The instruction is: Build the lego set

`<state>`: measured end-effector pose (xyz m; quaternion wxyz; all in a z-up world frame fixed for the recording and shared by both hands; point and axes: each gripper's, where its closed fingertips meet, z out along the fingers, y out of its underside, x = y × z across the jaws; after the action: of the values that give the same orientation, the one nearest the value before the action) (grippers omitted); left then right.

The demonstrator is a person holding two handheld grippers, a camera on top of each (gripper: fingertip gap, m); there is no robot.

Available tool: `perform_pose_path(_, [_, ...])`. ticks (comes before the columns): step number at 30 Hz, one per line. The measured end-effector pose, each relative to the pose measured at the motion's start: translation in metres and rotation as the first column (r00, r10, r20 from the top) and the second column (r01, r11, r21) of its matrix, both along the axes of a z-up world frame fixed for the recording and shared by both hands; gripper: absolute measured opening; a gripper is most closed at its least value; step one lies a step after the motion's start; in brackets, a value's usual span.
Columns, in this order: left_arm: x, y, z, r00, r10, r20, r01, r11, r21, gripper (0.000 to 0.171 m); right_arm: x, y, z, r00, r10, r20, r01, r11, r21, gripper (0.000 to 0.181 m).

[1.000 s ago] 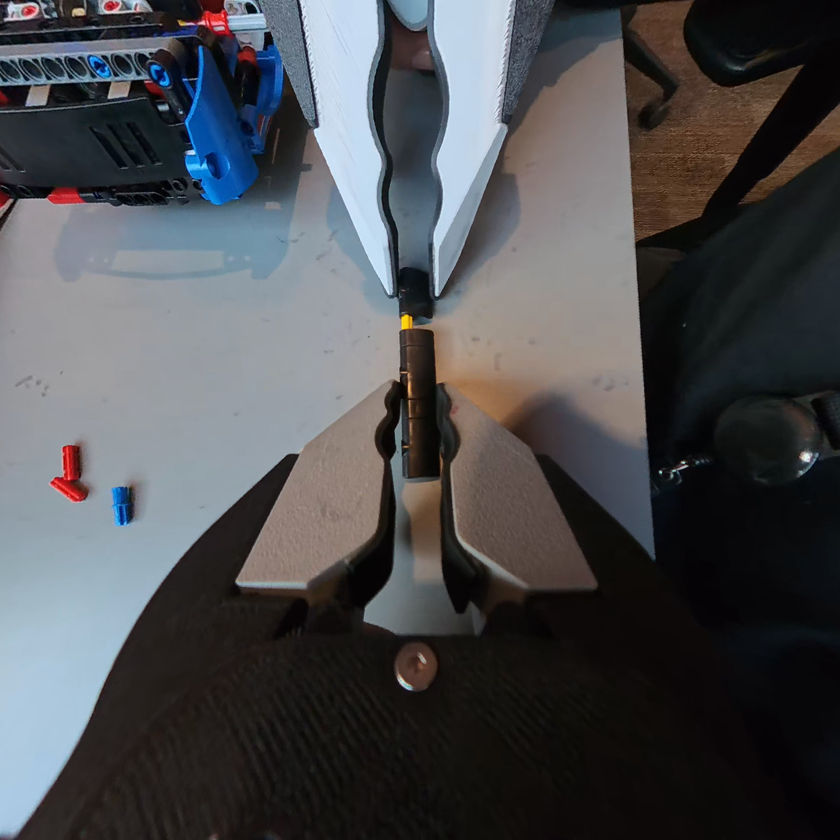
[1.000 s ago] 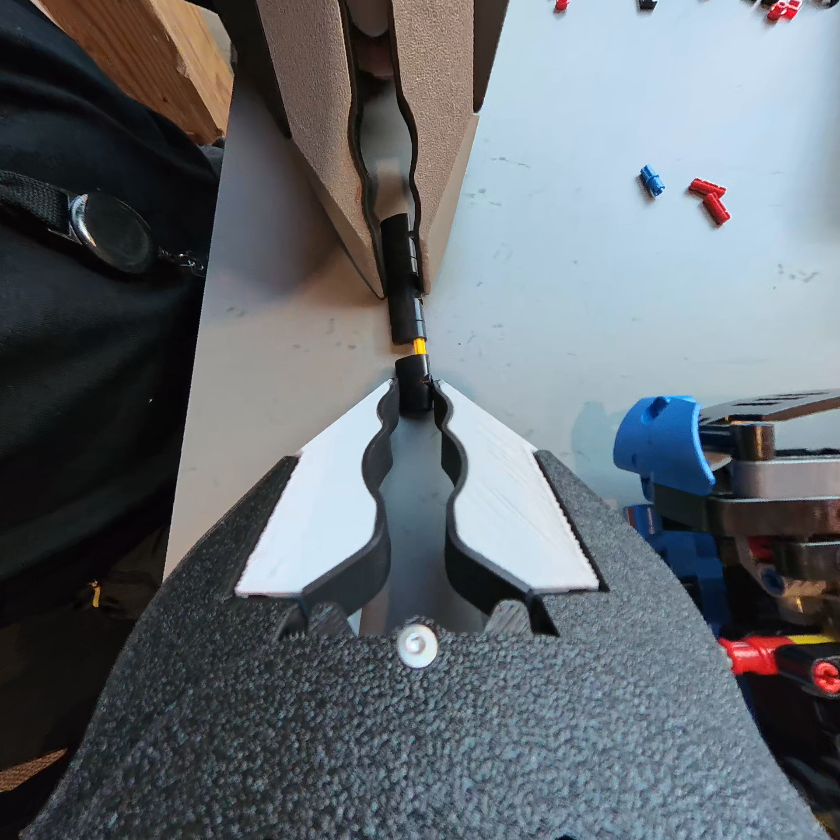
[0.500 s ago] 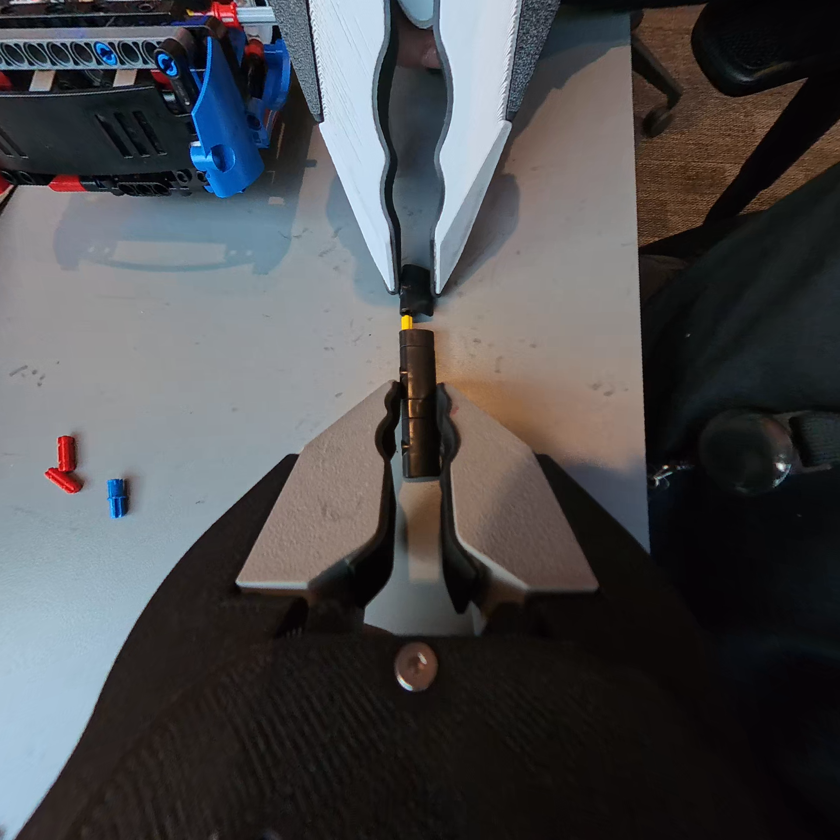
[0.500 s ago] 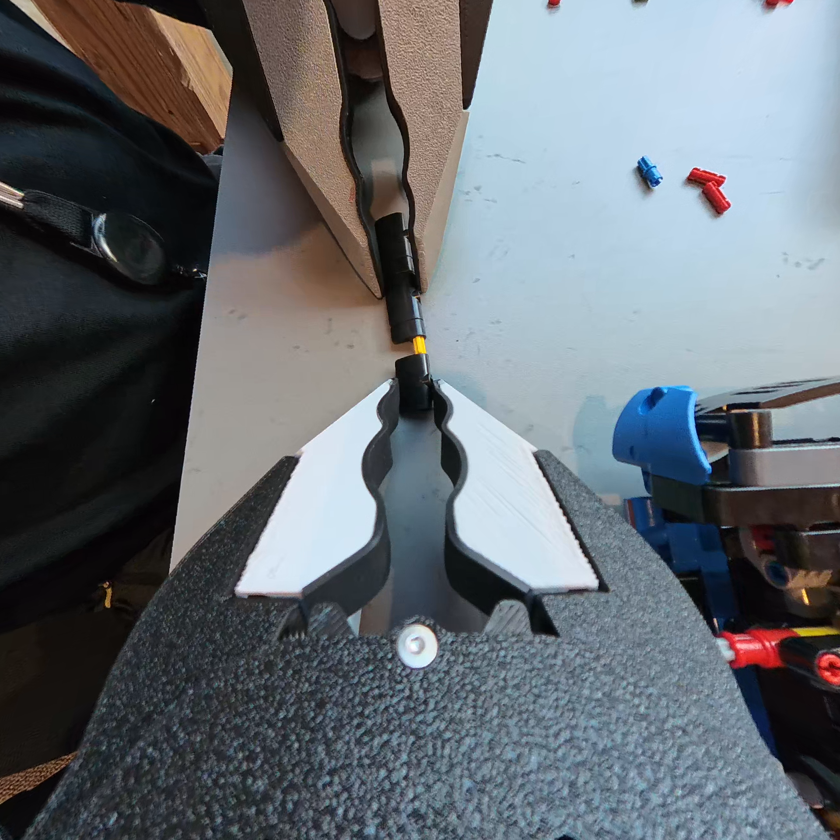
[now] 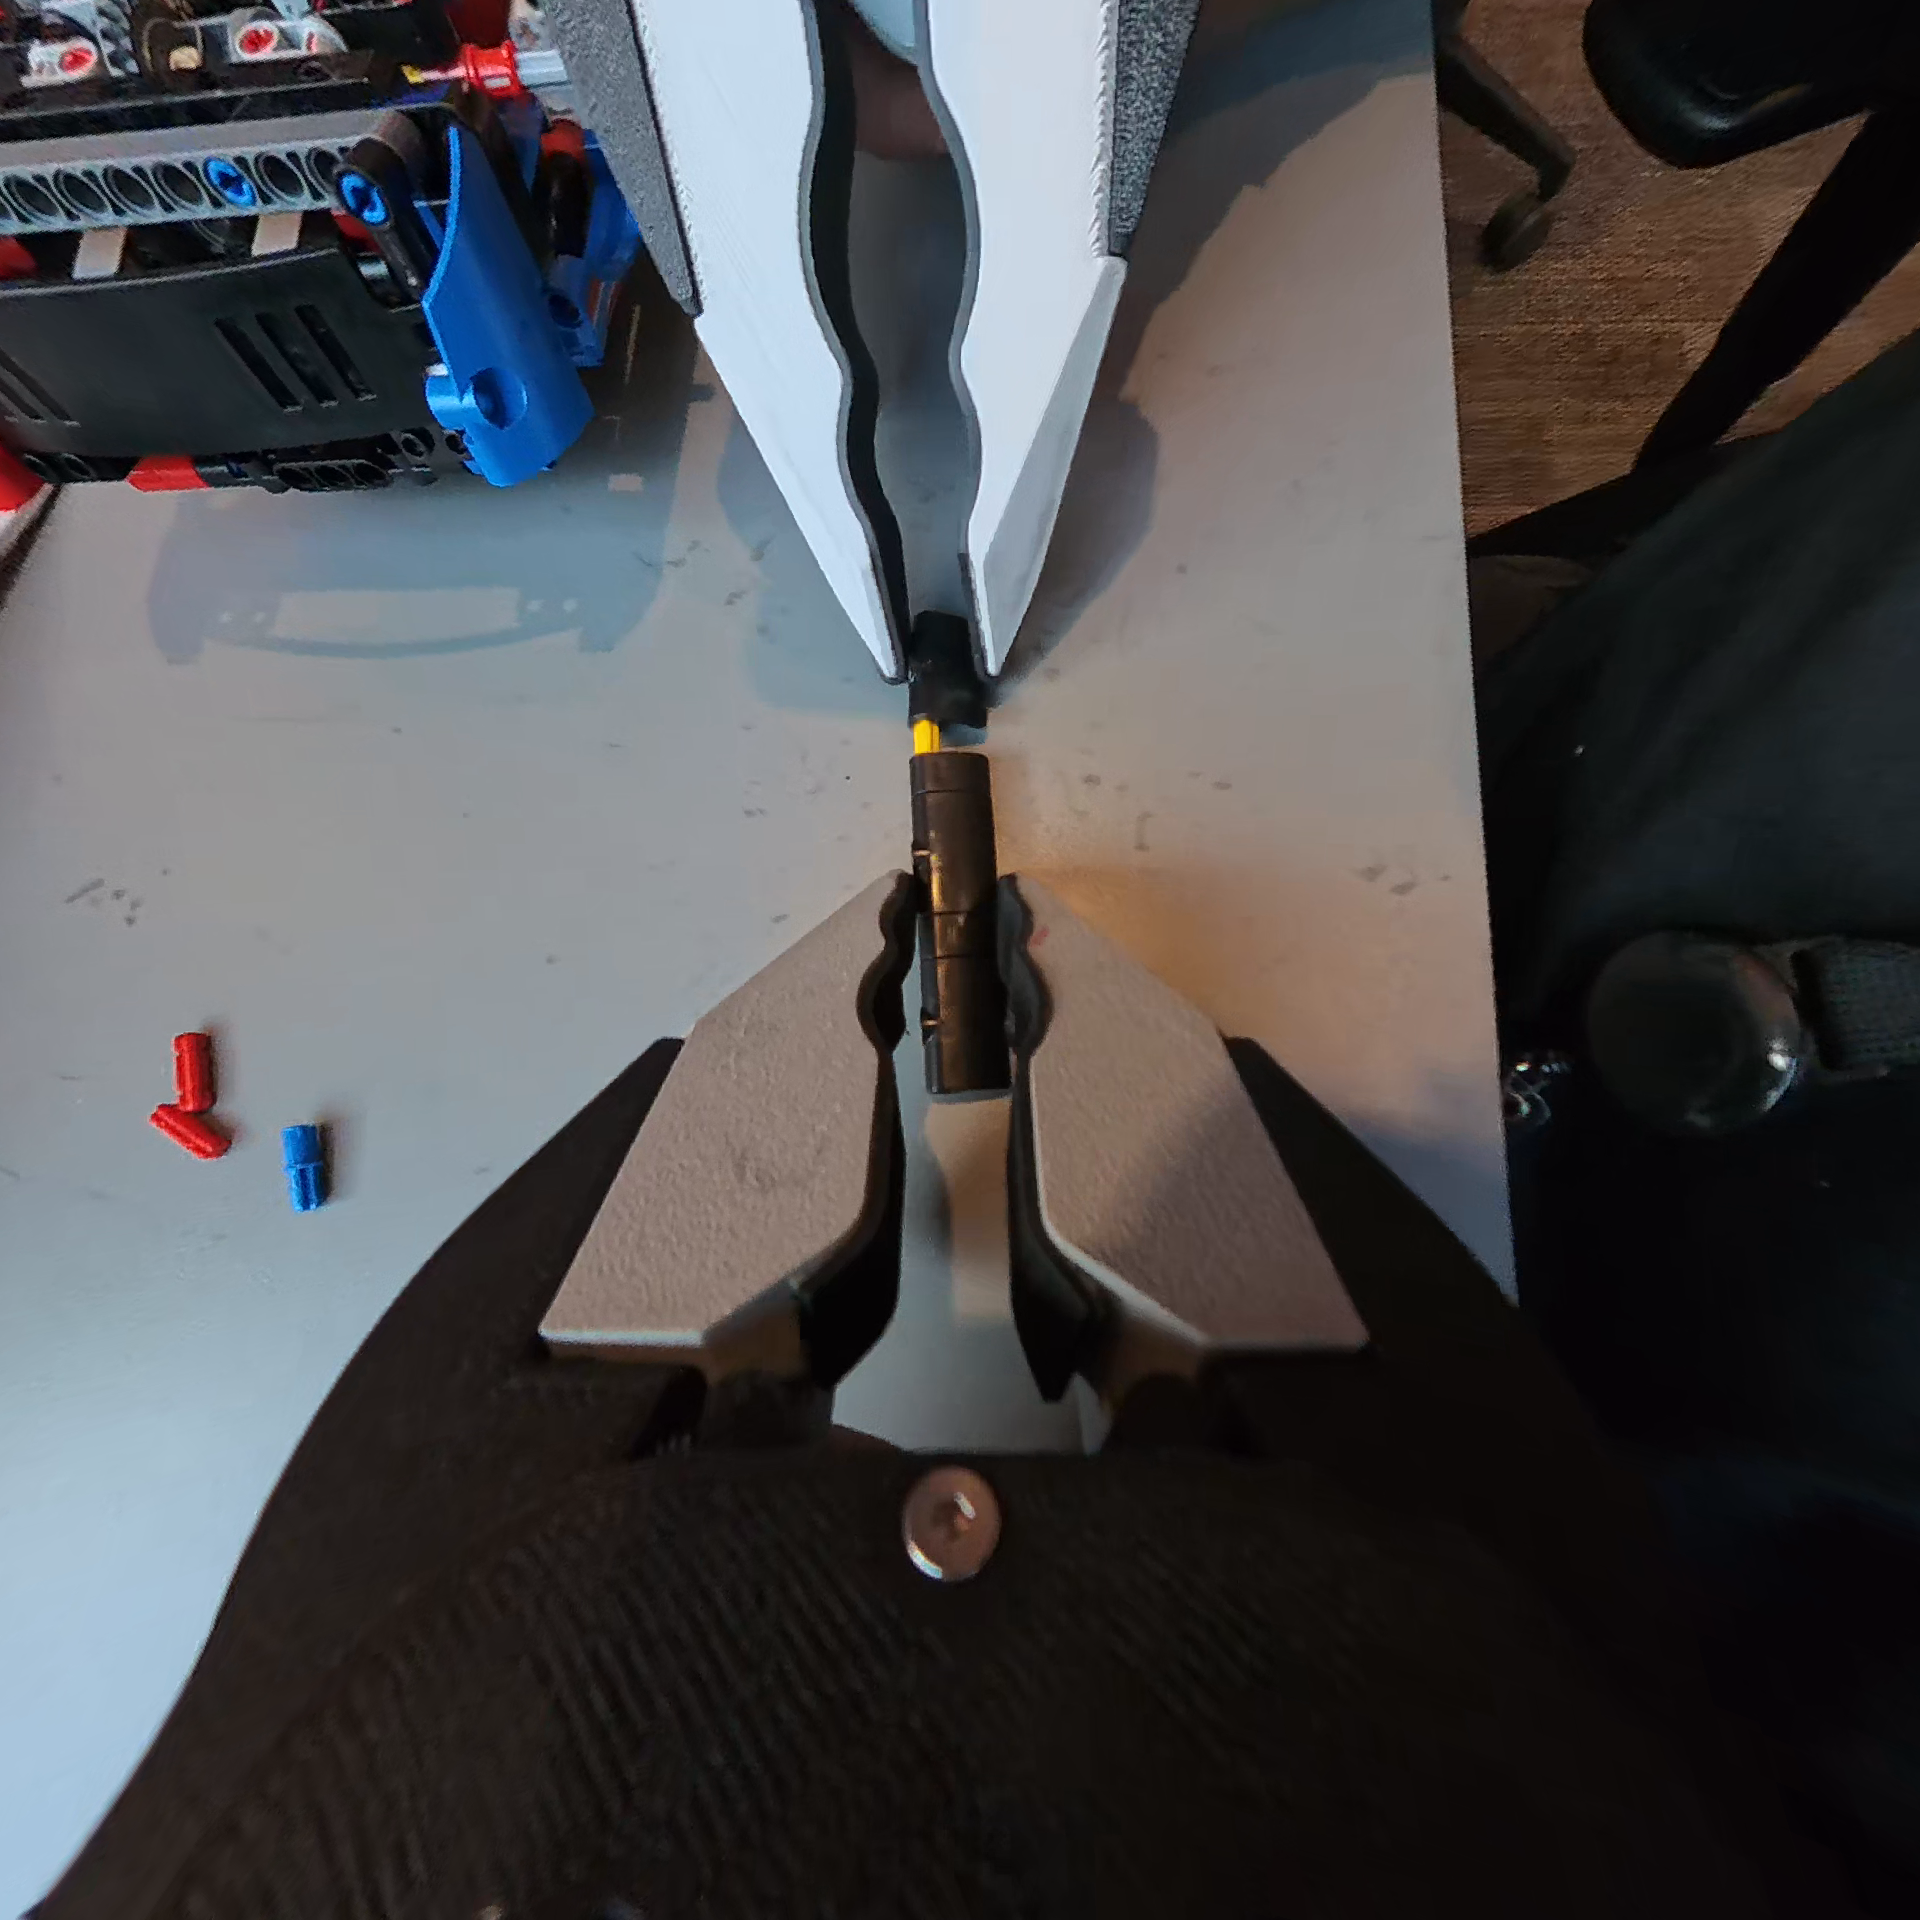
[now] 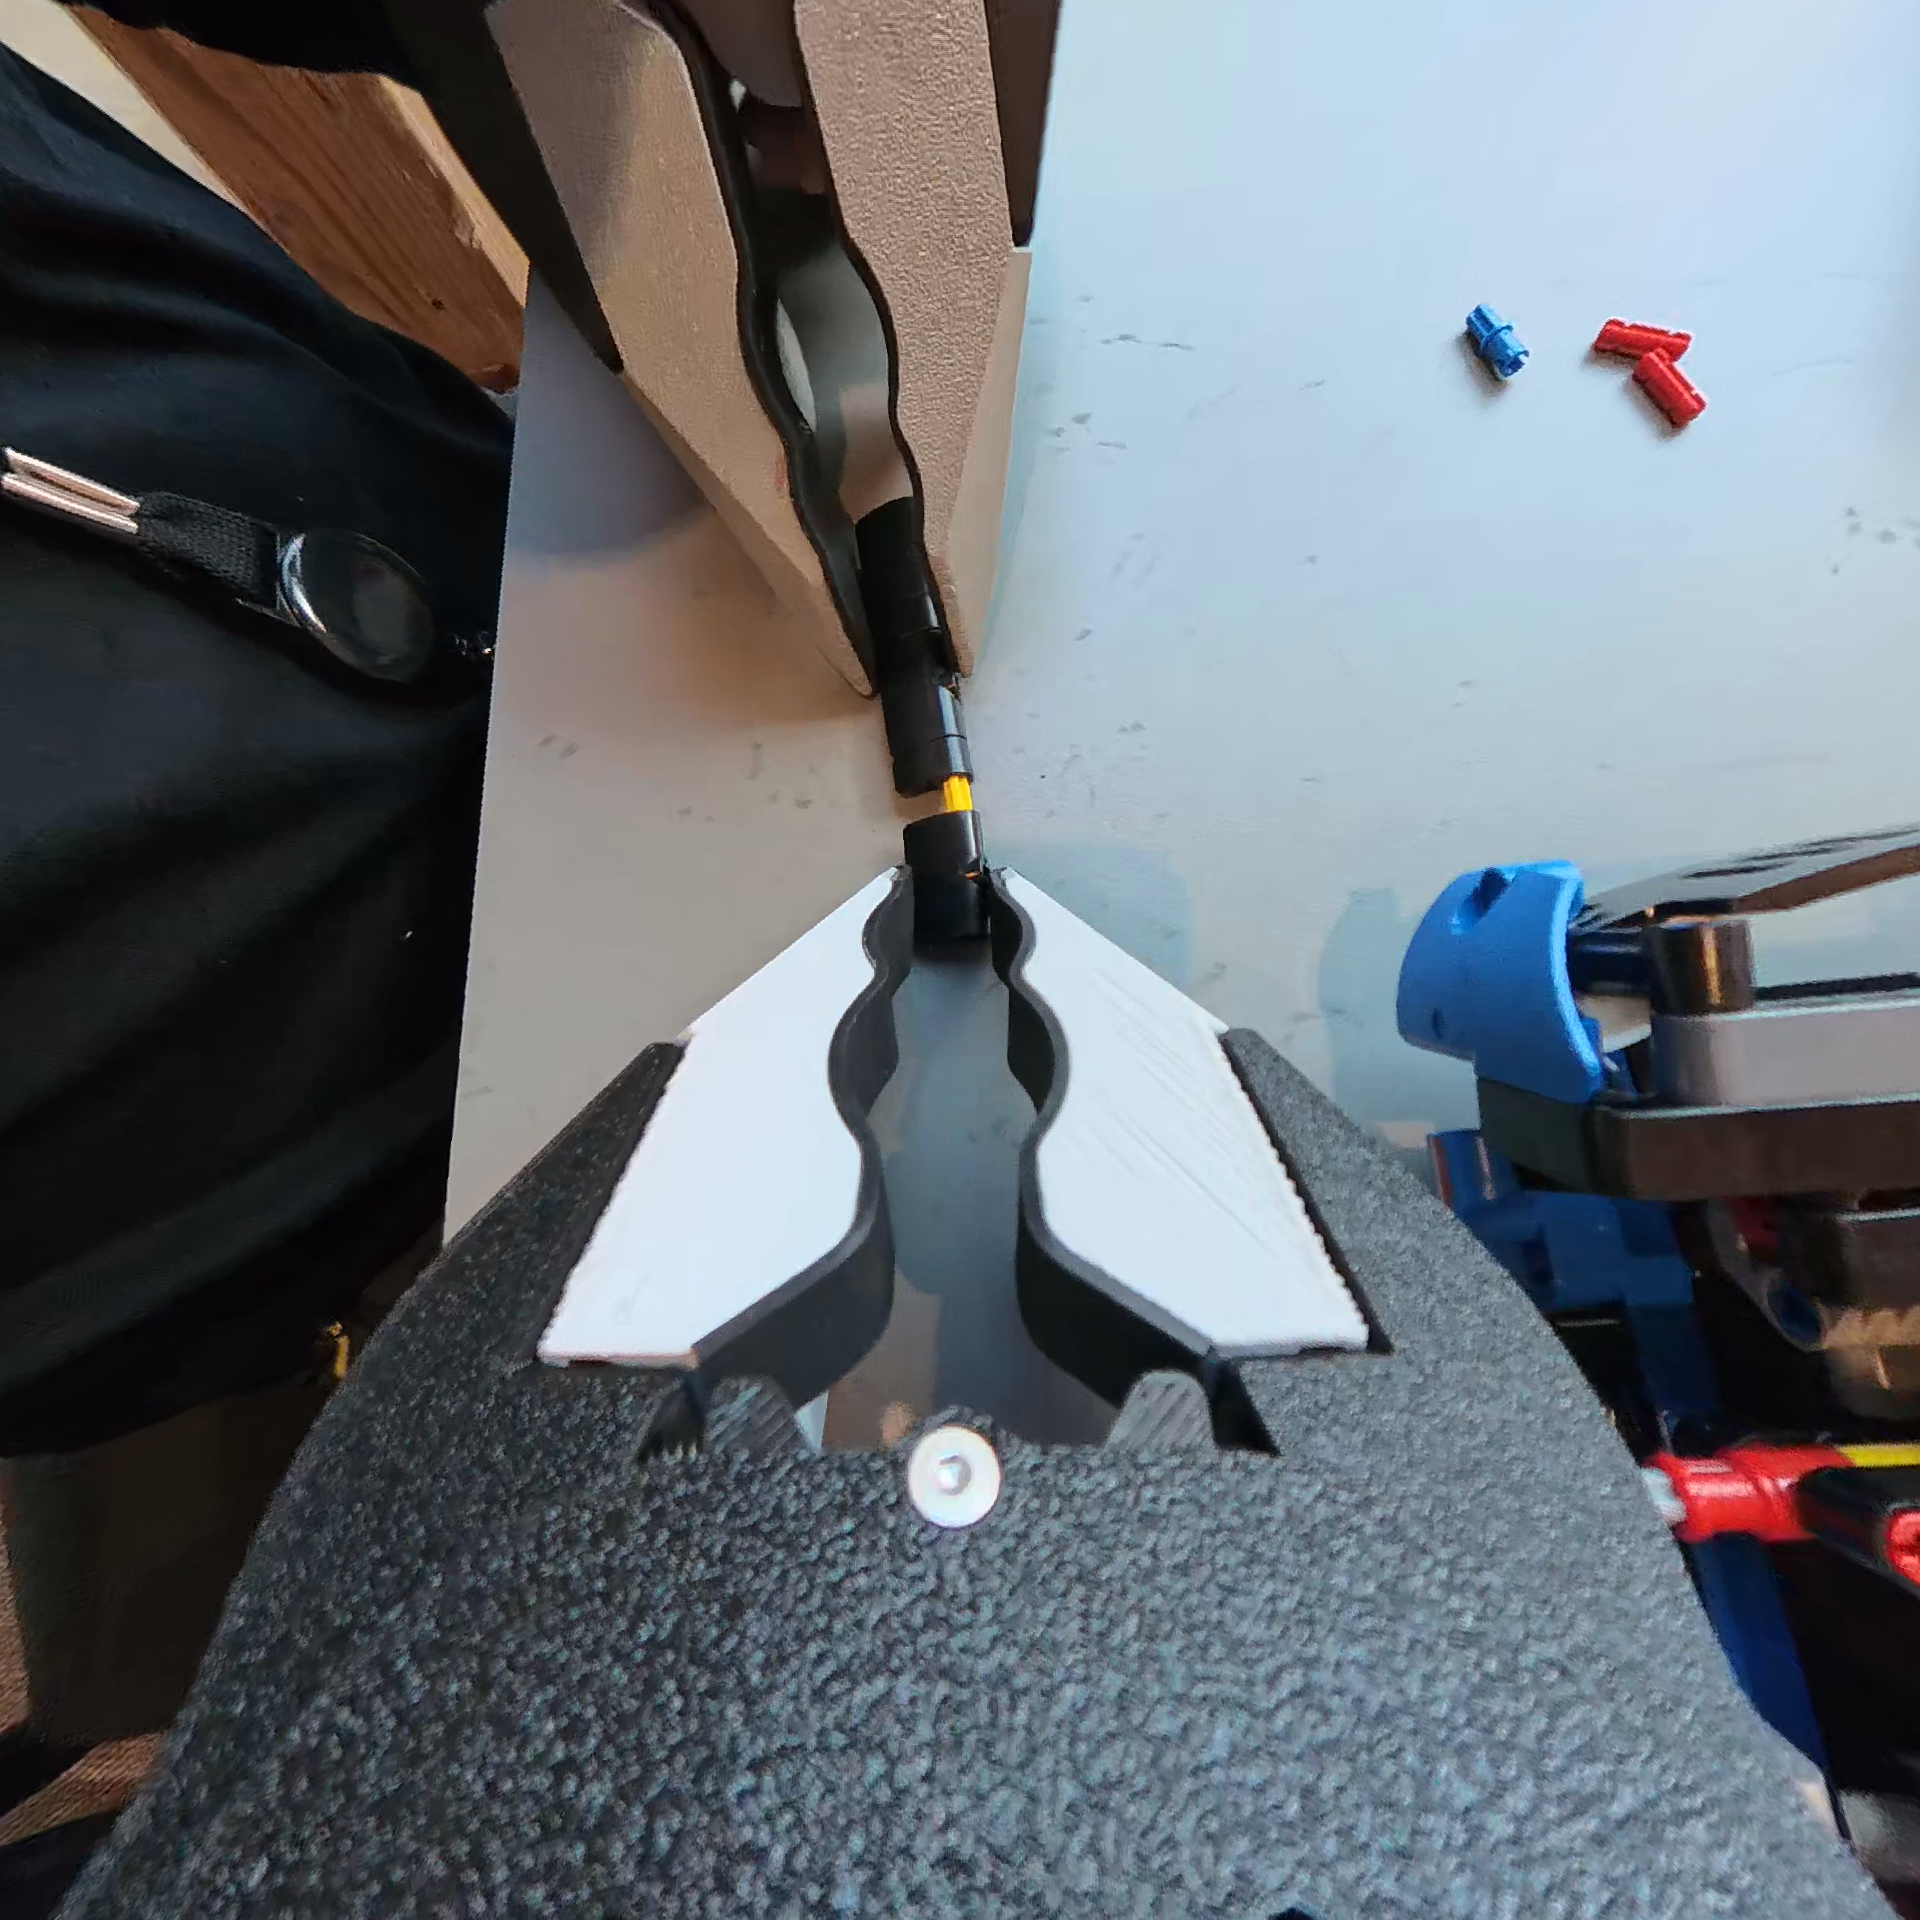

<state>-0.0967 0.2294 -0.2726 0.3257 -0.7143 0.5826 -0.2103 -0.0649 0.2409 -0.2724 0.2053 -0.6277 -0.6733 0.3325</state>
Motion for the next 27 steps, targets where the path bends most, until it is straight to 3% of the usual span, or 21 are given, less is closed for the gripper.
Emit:
perform_pose_path(4, [0.0002,0.0008,0.0007,1.0,-0.003,-0.004,0.003,0.998,0.06,0.012,-0.0003,-0.0001,0.0001,1.0,0.009,0.011,-0.009,1.0,0.005,0.015])
perform_pose_path(9, [0.0003,0.0004,0.0003,0.999,-0.039,-0.035,0.04,0.998,0.045,0.012,0.0001,-0.0002,0.0002,1.0,0.011,0.026,-0.011,1.0,0.002,0.015])
perform_pose_path(18, [-0.0001,0.0003,-0.0004,0.975,-0.15,-0.162,0.157,0.987,0.031,0.013,0.0016,-0.0022,-0.0014,0.969,0.056,0.239,-0.081,0.992,0.098,0.014])
perform_pose_path(22, [0.0005,0.0013,-0.0008,0.979,-0.148,-0.137,0.144,0.989,-0.039,0.013,0.0013,-0.0012,-0.0014,0.96,0.052,0.275,-0.077,0.994,0.08,0.014])
perform_pose_path(27, [0.001,0.0015,-0.0005,0.992,-0.099,-0.082,0.097,0.995,-0.034,0.012,0.0008,-0.001,-0.0014,0.964,0.054,0.26,-0.083,0.991,0.101,0.014])
